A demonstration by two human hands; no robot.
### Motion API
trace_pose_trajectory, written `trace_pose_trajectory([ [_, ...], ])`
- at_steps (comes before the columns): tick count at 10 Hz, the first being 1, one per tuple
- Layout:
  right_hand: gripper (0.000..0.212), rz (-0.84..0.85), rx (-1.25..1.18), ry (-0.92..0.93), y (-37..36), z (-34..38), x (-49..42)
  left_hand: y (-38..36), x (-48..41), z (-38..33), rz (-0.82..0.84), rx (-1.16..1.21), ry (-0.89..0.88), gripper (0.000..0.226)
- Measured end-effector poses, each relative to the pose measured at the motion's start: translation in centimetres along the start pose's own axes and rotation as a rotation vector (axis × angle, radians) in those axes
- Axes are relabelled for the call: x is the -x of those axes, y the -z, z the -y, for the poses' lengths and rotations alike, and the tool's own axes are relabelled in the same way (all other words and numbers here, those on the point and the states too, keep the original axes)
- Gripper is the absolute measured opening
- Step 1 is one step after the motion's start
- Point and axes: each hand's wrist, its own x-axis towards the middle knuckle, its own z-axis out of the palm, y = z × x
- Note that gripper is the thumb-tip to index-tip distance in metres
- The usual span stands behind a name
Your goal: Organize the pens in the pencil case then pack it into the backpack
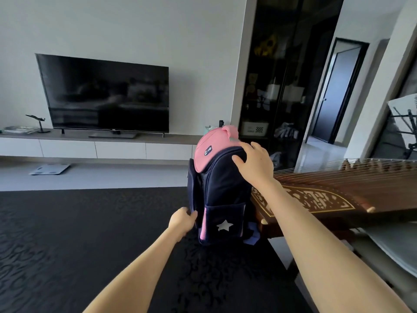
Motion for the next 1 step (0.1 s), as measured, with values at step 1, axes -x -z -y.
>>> trace_pose_trajectory([
  [1, 0.041, -0.041, -0.034, -0.021, 2.16, 0.67, 0.98, 2.75, 1.94, -0.59, -0.095, 0.055, -0.052, 0.031],
])
